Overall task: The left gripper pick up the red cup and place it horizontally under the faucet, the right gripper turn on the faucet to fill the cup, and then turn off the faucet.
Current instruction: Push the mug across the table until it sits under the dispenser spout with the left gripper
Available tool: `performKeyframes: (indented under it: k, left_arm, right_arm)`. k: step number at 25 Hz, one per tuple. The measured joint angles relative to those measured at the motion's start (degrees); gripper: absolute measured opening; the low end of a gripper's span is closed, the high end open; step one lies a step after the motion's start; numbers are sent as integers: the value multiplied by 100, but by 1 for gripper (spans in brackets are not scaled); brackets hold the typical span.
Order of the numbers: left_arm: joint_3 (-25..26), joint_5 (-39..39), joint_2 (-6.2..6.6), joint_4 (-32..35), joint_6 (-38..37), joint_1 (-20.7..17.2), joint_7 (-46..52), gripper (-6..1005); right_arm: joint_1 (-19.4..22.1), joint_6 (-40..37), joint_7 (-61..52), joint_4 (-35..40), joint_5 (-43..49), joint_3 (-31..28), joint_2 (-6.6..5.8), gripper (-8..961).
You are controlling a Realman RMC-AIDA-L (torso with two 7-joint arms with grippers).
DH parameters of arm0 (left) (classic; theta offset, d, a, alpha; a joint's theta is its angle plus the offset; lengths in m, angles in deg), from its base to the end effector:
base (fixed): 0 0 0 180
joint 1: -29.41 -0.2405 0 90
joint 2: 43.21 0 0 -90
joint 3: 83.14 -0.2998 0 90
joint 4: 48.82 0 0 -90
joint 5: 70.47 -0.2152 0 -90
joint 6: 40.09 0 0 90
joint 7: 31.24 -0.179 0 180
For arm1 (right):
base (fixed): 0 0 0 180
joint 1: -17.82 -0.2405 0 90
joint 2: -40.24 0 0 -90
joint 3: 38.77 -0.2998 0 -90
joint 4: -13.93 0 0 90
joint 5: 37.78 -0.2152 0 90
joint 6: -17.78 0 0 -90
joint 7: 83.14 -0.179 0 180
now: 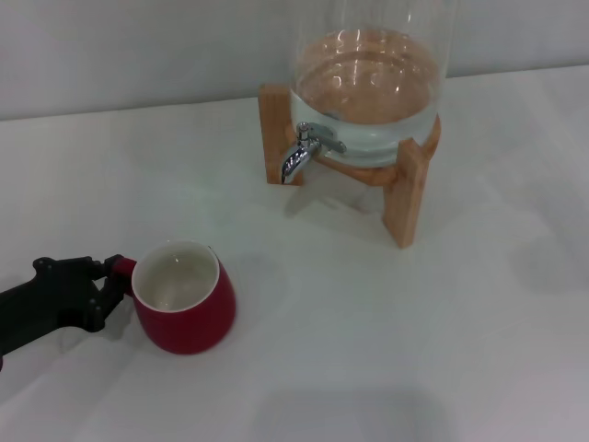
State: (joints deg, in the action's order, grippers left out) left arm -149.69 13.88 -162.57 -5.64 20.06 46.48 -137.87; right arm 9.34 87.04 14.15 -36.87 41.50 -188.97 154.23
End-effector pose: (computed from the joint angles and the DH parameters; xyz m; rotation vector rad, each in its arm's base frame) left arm -0.3426 0.3586 -0.0756 -2.4721 -0.5973 -0.3908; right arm 0.4192 0.3252 0.1689 -1.6234 0.7522 0.8055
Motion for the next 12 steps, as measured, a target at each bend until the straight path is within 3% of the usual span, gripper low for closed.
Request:
performKeyframes:
  k: [7,12]
  left_arm:
    - [-7,-2,0,11,3,-14,14,169]
    - [13,42,-3,14,6,-5,17,138]
  right_arm:
    - [5,6,0,0,-1,0,0,722]
    - [4,9,0,0,-3,0,0,722]
